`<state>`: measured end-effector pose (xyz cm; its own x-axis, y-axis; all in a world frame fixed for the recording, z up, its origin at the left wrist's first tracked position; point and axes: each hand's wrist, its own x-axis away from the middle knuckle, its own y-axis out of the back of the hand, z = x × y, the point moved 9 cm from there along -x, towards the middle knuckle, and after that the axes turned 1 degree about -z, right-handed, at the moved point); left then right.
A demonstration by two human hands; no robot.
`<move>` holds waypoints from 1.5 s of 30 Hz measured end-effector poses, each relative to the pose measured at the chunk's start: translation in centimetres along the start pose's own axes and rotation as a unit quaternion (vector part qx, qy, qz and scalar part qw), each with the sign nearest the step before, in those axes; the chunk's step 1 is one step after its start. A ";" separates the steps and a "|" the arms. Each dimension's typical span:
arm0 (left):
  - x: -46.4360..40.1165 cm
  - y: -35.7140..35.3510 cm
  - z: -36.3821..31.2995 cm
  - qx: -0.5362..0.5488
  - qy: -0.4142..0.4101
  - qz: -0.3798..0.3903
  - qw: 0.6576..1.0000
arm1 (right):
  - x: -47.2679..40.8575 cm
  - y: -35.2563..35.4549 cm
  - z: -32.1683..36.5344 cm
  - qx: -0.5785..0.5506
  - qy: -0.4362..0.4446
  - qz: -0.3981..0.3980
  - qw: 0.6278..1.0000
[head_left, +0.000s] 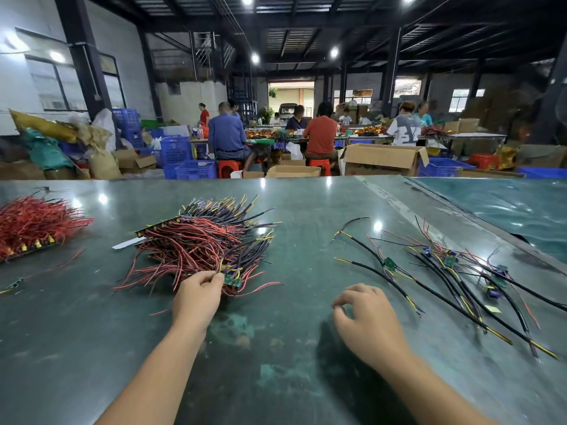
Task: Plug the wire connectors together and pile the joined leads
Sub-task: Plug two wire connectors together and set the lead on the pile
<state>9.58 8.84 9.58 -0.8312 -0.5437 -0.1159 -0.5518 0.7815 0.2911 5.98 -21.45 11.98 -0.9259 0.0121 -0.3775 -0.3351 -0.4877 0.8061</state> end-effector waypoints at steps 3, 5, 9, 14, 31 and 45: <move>0.9 0.0 -0.4 0.033 -0.005 -0.010 0.999 | 0.2 -0.6 0.9 -0.040 0.019 0.008 0.999; 1.9 0.3 -1.0 0.059 -0.012 -0.035 0.998 | 0.2 -0.4 1.2 -0.068 0.017 0.001 0.998; 4.7 0.1 -3.0 0.119 -0.068 -0.049 0.989 | 0.5 0.2 1.8 -0.200 0.016 -0.007 0.980; 7.3 -2.2 -5.7 0.182 -0.163 0.024 0.969 | 0.9 -1.1 3.4 -0.364 0.015 0.064 0.929; 10.2 -7.5 -5.2 0.262 -0.109 0.263 0.922 | 1.0 -1.1 3.7 -0.504 -0.004 0.116 0.856; 10.1 -8.2 -3.8 0.151 -0.110 0.273 0.944 | 1.1 -1.5 2.7 -0.301 -0.011 0.116 0.946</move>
<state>5.97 -4.26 9.64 -0.9729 0.0149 -0.2308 -0.0047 0.9965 0.0839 5.02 -18.31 11.56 -0.9681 -0.1405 -0.2073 0.0310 -0.8886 0.4577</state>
